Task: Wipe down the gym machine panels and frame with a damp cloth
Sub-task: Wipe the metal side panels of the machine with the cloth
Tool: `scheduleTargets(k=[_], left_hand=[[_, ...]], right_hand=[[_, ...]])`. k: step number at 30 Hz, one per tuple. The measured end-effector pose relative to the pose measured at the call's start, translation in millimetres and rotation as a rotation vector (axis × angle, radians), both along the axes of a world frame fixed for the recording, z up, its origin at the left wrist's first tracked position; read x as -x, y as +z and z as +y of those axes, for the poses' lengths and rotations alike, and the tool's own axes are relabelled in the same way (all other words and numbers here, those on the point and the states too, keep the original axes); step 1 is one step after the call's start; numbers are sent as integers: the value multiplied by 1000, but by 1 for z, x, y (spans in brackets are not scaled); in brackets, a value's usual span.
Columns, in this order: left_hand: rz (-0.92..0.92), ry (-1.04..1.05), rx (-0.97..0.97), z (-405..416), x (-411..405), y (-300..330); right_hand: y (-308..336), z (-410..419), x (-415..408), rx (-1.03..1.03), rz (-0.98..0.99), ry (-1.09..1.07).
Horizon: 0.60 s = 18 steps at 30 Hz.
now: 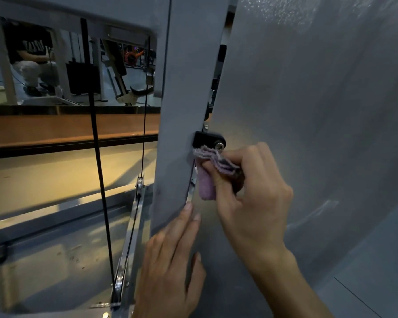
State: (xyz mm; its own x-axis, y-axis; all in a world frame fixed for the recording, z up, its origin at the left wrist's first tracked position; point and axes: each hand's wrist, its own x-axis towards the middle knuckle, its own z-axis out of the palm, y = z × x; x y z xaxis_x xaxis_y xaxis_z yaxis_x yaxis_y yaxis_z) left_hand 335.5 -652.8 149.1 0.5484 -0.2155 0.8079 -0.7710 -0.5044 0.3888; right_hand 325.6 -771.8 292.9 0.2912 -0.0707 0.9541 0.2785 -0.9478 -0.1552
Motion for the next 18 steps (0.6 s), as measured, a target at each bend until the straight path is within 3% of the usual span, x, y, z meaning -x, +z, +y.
scheduleTargets(k=[5, 8, 12, 18], left_hand=[[-12, -15, 4, 0, 0, -2], [-19, 3, 22, -3, 3, -3], [36, -14, 167, -8, 12, 5], [360, -301, 501, -11, 29, 25]], right_hand=[[-44, -2, 10, -16, 186, 33], [-57, -12, 22, -318, 239, 133], [-61, -12, 35, -801, 342, 438], [-70, -15, 56, -1300, 429, 826]])
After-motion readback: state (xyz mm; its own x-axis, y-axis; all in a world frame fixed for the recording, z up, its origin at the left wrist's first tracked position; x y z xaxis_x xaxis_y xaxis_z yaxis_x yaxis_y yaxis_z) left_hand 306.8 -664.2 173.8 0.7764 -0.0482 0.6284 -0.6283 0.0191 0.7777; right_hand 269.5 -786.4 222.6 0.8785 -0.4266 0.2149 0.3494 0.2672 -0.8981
